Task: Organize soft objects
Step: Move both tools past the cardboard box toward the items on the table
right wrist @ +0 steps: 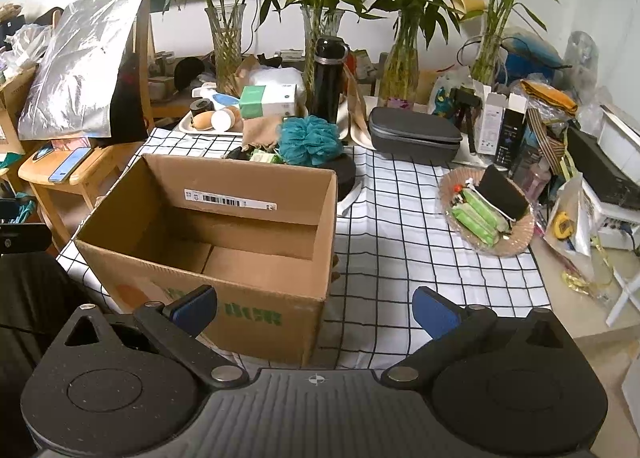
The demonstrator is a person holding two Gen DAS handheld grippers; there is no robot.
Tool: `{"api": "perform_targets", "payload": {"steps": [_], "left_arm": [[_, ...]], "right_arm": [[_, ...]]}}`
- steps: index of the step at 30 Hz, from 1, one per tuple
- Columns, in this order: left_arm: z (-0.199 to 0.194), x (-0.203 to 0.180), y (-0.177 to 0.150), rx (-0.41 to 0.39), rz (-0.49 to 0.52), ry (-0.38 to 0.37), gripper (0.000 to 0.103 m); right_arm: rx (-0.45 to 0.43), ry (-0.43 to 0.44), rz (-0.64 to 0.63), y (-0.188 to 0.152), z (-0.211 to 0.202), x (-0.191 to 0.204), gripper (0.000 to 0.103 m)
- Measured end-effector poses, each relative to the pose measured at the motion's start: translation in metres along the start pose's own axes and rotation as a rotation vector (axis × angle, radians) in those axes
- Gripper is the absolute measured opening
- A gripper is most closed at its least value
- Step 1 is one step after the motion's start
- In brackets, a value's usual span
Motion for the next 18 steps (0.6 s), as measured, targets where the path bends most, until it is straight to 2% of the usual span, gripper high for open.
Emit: {"api": "perform_targets", "payload": {"steps": [10,18], "left_arm": [[0.005,0.003,0.005,-0.001,0.03,0.008,0.103],[0.012,0.008,0.018,0.019,0.068,0.065,0.103]], "right_arm": [[0.011,-0.002,0.014,0.004,0.01,-0.004,0.103],[-0.009,0.038,-0.001,0.019,0.018,-0.003,0.103]]}}
Point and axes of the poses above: each gripper's, at about its wrist camera, not at the fingertips, and z roughly the way its jaws point, x to its left, y to its top, the point moved 4 cm from there along z, roughly the way its jaws point, and after that the axes turned 4 degrees about z, right-handed, at the moved point
